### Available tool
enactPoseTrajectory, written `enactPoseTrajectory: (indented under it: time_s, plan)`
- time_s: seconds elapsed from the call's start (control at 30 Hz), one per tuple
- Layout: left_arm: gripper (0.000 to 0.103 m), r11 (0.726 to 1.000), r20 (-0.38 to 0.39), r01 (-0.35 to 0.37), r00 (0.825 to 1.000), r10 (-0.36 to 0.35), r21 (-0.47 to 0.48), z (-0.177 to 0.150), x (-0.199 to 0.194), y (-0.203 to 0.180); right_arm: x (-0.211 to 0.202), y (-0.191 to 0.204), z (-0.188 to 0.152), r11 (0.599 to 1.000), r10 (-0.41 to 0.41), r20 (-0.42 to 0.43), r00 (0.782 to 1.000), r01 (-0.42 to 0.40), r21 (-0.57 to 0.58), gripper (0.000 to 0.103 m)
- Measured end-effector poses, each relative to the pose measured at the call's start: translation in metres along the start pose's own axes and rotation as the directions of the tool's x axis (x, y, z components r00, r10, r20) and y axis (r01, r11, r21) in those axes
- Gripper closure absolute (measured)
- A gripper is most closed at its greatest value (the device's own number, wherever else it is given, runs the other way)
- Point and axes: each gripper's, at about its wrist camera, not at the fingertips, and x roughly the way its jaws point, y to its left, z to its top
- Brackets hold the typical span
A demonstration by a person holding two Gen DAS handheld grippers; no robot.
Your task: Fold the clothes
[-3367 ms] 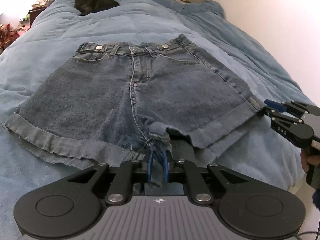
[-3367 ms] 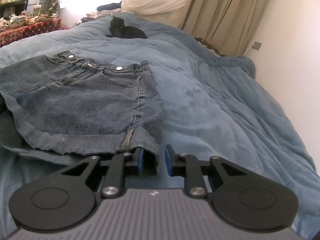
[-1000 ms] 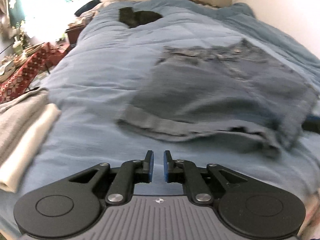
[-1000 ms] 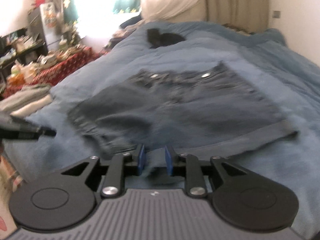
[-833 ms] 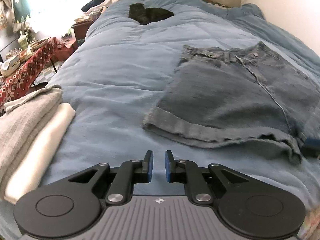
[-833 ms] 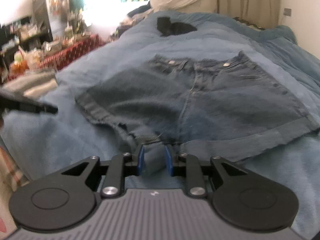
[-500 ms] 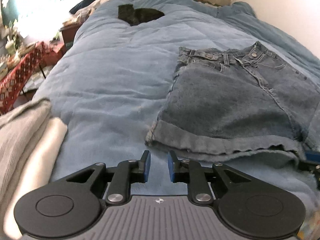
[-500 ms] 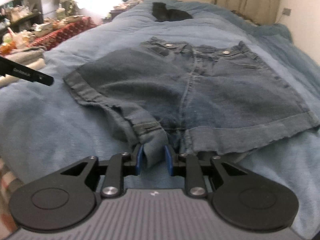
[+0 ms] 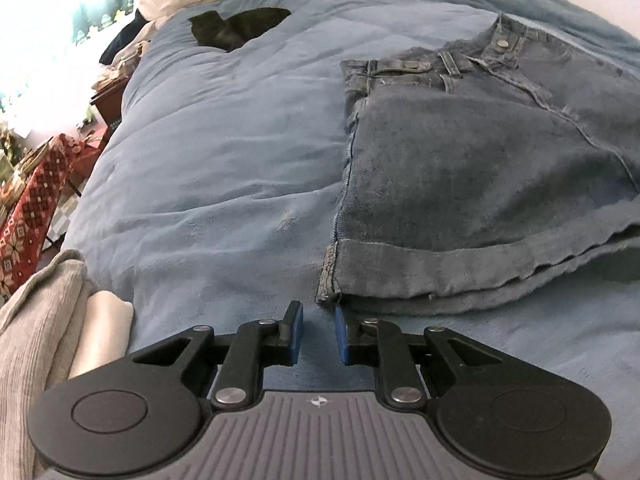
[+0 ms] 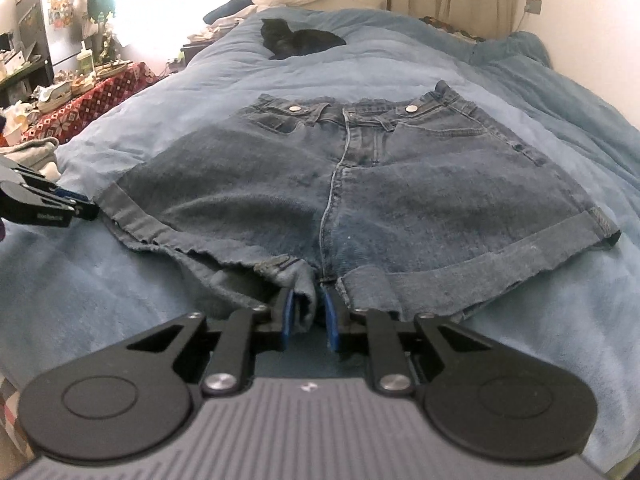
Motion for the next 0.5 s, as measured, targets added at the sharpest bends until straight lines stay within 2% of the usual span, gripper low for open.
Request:
enactPoseTrajectory:
  time_s: [0.13,0.23,0.37,0.43,0.47,0.5]
  plan:
    - [0.087,1.0,0.04,0.002,0.999,-0.003,0.026,0.003,-0.003,-0.005,0.002,0.0,0.0,1.0,0.008,-0.004,1.0,-0.008,0.01,0.085]
    - [0.087,0.999,0.078,0.036,0.996,-0.036,-0.005,0.009,-0.006,-0.002,0.003,0.001,0.0,1.0,0.013,-0.006,1.0,-0.013,0.012,0.085]
    - [0.087,0.999,0.052,0.04,0.998,-0.04,0.003,0.017,0.007,-0.01,0.009,0.002,-0.001,1.0,0.023,-0.027,0.999,-0.023,0.012,0.084]
    - [0.088,0.999,0.039,0.011,0.999,-0.013,0.038,0.019,0.014,-0.018,0.012,0.007,-0.002,1.0,0.017,-0.035,0.999,-0.017,-0.004,0.084]
    - [0.092,0.999,0.04,-0.01,0.999,0.008,0.049,0.02,0.016,-0.021,0.013,0.011,-0.002,1.0,0.009,-0.03,1.0,-0.01,-0.021,0.084]
    - [0.096,0.999,0.049,-0.036,0.998,0.034,0.041,0.021,0.015,-0.021,0.013,0.015,-0.003,0.999,0.0,-0.021,1.0,-0.001,-0.038,0.094]
